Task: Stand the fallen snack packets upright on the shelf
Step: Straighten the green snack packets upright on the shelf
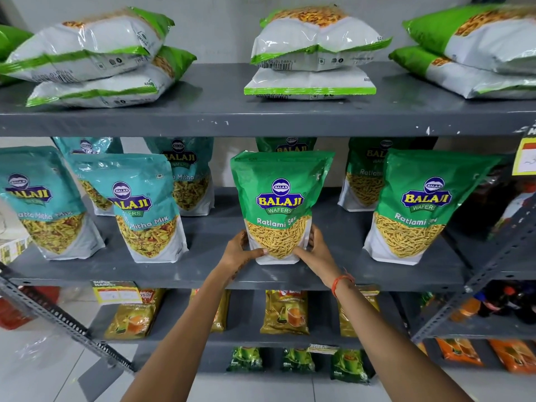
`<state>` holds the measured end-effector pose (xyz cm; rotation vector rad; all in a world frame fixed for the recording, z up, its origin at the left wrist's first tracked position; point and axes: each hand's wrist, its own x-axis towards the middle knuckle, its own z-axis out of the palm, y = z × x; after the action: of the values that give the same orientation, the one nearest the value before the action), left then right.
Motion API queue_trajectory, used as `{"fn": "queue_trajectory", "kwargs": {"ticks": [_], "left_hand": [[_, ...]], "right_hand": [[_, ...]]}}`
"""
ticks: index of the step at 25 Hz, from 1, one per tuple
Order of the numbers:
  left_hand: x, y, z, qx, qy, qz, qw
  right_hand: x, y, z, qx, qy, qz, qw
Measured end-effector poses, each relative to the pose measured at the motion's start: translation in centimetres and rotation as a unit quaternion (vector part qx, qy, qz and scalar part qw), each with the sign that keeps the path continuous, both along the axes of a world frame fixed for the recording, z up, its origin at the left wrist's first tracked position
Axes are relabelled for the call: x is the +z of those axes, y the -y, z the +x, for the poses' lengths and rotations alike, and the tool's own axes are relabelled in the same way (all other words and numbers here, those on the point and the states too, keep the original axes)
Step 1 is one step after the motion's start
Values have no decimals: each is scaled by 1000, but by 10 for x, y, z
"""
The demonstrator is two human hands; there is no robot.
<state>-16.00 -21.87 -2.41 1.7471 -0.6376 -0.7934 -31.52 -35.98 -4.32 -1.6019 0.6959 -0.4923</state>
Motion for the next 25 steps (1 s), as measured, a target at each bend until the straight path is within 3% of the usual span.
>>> {"fn": "queue_trajectory", "kwargs": {"ticks": [3,5,8,11,13,16,19,21,25], "left_hand": [[12,-1,-15,41,69,93,992],[25,1,-44,80,123,103,984],[44,12,-97,101,216,44,970],[49,32,-146,50,297,-59,952],[47,56,-174,-21,280,-108,954],[41,109,-191,-110,195,-94,970],[28,159,-178,-167,99,-48,980],[15,183,-168,-196,86,-18,977],[2,200,-170,-170,105,-5,980]], "right_hand": [[5,-1,-12,-106,50,-23,993],[10,-1,-25,-163,75,-78,981],[21,1,-43,-224,104,-148,958],[36,5,-62,-294,123,-194,928],[42,11,-81,-342,141,-247,896],[36,38,-114,-429,95,-273,856],[23,73,-141,-418,24,-104,902],[13,95,-155,-353,42,-20,934],[-2,131,-171,-297,43,-3,954]]}}
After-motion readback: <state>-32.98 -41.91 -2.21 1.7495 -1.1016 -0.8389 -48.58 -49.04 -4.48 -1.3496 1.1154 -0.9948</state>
